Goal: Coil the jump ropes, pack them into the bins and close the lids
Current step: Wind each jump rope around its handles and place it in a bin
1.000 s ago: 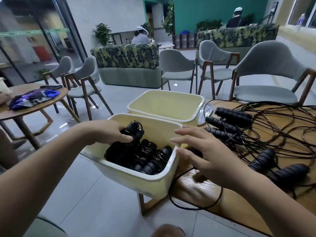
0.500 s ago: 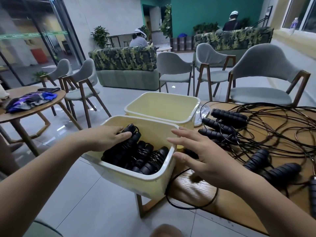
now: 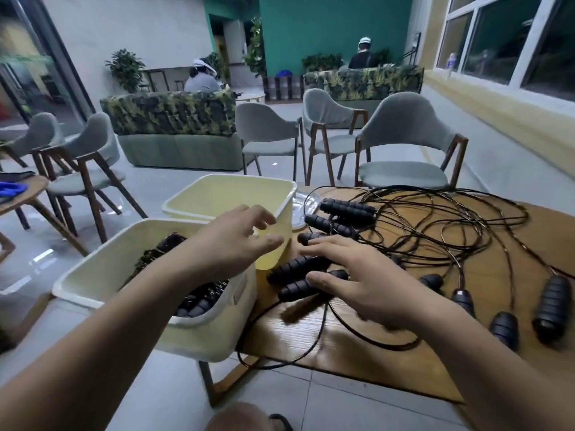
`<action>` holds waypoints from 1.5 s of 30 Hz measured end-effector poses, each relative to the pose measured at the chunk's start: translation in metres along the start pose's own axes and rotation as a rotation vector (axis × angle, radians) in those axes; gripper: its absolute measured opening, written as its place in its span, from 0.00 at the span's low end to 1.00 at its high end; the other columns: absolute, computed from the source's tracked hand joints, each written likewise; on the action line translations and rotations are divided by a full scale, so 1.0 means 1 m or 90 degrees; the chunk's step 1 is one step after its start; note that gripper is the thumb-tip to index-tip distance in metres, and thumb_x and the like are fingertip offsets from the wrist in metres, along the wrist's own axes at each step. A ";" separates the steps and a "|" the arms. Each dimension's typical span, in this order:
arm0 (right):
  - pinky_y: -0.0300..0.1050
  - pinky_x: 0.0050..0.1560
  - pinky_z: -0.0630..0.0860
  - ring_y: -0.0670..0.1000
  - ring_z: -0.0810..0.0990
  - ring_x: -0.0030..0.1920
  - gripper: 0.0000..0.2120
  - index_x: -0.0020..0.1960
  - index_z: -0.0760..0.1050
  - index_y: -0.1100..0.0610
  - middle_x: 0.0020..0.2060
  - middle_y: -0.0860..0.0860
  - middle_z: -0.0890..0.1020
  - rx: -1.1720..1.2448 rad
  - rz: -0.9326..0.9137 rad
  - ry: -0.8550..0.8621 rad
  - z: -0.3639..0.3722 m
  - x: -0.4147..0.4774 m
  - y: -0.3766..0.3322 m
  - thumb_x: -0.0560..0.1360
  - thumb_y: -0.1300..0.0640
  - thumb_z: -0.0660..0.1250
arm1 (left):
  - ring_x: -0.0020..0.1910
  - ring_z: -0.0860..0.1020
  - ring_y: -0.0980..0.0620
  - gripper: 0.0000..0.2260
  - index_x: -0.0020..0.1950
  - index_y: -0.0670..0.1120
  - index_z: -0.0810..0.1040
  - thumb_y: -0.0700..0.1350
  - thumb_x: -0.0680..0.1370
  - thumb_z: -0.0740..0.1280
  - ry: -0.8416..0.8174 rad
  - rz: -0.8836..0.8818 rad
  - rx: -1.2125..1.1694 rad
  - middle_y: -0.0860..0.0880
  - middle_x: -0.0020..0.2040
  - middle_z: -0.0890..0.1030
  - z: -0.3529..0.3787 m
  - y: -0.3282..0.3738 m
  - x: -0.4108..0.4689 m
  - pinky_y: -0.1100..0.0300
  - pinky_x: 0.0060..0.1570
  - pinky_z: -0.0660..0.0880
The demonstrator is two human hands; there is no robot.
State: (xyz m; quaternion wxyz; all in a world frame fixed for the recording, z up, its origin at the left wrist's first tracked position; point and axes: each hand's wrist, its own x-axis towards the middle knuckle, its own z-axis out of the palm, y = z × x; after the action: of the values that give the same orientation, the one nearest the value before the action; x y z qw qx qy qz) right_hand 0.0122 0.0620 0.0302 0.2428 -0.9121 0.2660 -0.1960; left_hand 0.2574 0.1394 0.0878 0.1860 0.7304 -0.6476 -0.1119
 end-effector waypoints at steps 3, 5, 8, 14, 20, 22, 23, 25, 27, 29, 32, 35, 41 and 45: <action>0.42 0.72 0.71 0.39 0.73 0.71 0.21 0.76 0.75 0.42 0.71 0.38 0.77 -0.026 0.047 0.025 -0.020 -0.024 0.015 0.84 0.42 0.67 | 0.57 0.78 0.57 0.16 0.66 0.56 0.78 0.61 0.82 0.68 -0.014 0.037 -0.037 0.57 0.60 0.81 0.028 0.035 0.015 0.58 0.53 0.75; 0.45 0.70 0.73 0.41 0.75 0.68 0.21 0.76 0.76 0.43 0.68 0.40 0.79 -0.050 0.087 0.044 -0.033 -0.042 0.027 0.84 0.41 0.67 | 0.54 0.79 0.60 0.13 0.63 0.56 0.80 0.61 0.82 0.69 -0.013 0.060 -0.071 0.58 0.55 0.83 0.046 0.057 0.023 0.60 0.50 0.76; 0.40 0.63 0.73 0.42 0.77 0.64 0.20 0.74 0.77 0.43 0.64 0.41 0.81 -0.079 0.149 0.068 -0.049 -0.068 0.049 0.83 0.42 0.68 | 0.51 0.81 0.61 0.11 0.60 0.57 0.81 0.60 0.81 0.69 -0.031 0.083 -0.116 0.60 0.51 0.84 0.076 0.091 0.034 0.59 0.51 0.78; 0.36 0.60 0.68 0.43 0.76 0.67 0.20 0.74 0.78 0.45 0.68 0.42 0.81 -0.097 0.273 0.104 -0.086 -0.128 0.089 0.84 0.43 0.69 | 0.50 0.81 0.63 0.10 0.57 0.57 0.82 0.61 0.81 0.70 -0.084 0.121 -0.173 0.60 0.50 0.85 0.139 0.159 0.050 0.59 0.53 0.80; 0.43 0.66 0.73 0.46 0.77 0.67 0.19 0.74 0.78 0.45 0.69 0.44 0.81 -0.122 0.397 0.154 -0.117 -0.188 0.131 0.84 0.44 0.68 | 0.52 0.82 0.61 0.10 0.60 0.54 0.83 0.57 0.83 0.70 -0.137 0.171 -0.224 0.58 0.52 0.85 0.193 0.228 0.060 0.54 0.59 0.81; 0.46 0.65 0.74 0.49 0.78 0.66 0.19 0.73 0.78 0.45 0.66 0.46 0.81 -0.138 0.447 0.179 -0.124 -0.206 0.149 0.83 0.44 0.69 | 0.52 0.82 0.61 0.11 0.61 0.54 0.82 0.57 0.82 0.70 -0.155 0.173 -0.238 0.58 0.52 0.85 0.210 0.243 0.061 0.54 0.59 0.81; 0.47 0.65 0.74 0.50 0.78 0.66 0.19 0.73 0.78 0.45 0.65 0.46 0.81 -0.141 0.476 0.201 -0.127 -0.216 0.158 0.83 0.45 0.70 | 0.53 0.82 0.61 0.12 0.62 0.54 0.82 0.58 0.83 0.69 -0.168 0.174 -0.238 0.58 0.52 0.85 0.218 0.251 0.062 0.54 0.58 0.82; 0.49 0.66 0.75 0.51 0.78 0.67 0.19 0.72 0.77 0.44 0.64 0.47 0.80 -0.160 0.544 0.245 -0.133 -0.235 0.179 0.82 0.45 0.71 | 0.53 0.82 0.60 0.13 0.63 0.54 0.81 0.59 0.83 0.69 -0.184 0.190 -0.221 0.57 0.53 0.85 0.234 0.266 0.063 0.54 0.58 0.82; 0.53 0.65 0.77 0.52 0.77 0.67 0.21 0.73 0.76 0.44 0.65 0.47 0.78 -0.195 0.621 0.281 -0.141 -0.253 0.195 0.81 0.44 0.70 | 0.53 0.82 0.60 0.14 0.64 0.55 0.80 0.59 0.82 0.69 -0.181 0.212 -0.196 0.57 0.54 0.84 0.248 0.280 0.064 0.54 0.59 0.81; 0.56 0.65 0.77 0.55 0.76 0.68 0.23 0.74 0.74 0.46 0.68 0.49 0.75 -0.206 0.695 0.302 -0.145 -0.270 0.208 0.81 0.43 0.69 | 0.55 0.81 0.58 0.14 0.65 0.55 0.79 0.58 0.82 0.70 -0.172 0.223 -0.166 0.58 0.56 0.83 0.260 0.293 0.065 0.53 0.60 0.79; 0.52 0.56 0.75 0.57 0.77 0.65 0.28 0.76 0.70 0.51 0.69 0.52 0.72 -0.175 0.769 0.292 -0.145 -0.280 0.217 0.81 0.41 0.68 | 0.60 0.78 0.52 0.15 0.65 0.56 0.78 0.59 0.81 0.70 -0.131 0.229 -0.118 0.55 0.60 0.79 0.273 0.301 0.069 0.50 0.62 0.77; 0.53 0.56 0.76 0.56 0.78 0.59 0.24 0.67 0.73 0.53 0.61 0.51 0.78 -0.165 0.801 0.278 -0.140 -0.282 0.226 0.80 0.39 0.69 | 0.60 0.78 0.50 0.16 0.65 0.55 0.78 0.57 0.80 0.72 -0.125 0.216 -0.121 0.52 0.61 0.79 0.287 0.308 0.076 0.49 0.63 0.78; 0.36 0.35 0.72 0.40 0.78 0.40 0.18 0.62 0.74 0.46 0.44 0.41 0.81 -0.061 0.764 0.343 -0.138 -0.266 0.225 0.78 0.39 0.73 | 0.55 0.82 0.49 0.18 0.65 0.54 0.75 0.51 0.77 0.74 -0.104 0.171 -0.178 0.57 0.49 0.72 0.293 0.312 0.077 0.48 0.59 0.80; 0.49 0.49 0.82 0.46 0.85 0.49 0.18 0.60 0.76 0.44 0.49 0.44 0.85 0.109 0.682 0.452 -0.120 -0.256 0.230 0.76 0.38 0.75 | 0.47 0.84 0.55 0.20 0.64 0.56 0.74 0.53 0.75 0.76 -0.143 0.091 -0.351 0.60 0.47 0.79 0.286 0.313 0.074 0.47 0.50 0.85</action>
State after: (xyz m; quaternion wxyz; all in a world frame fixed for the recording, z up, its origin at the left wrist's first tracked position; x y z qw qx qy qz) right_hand -0.3358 0.0002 -0.0575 0.2759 -0.5101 0.7320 -0.3576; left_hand -0.1308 0.0009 -0.0354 0.3122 0.5879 -0.6590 -0.3500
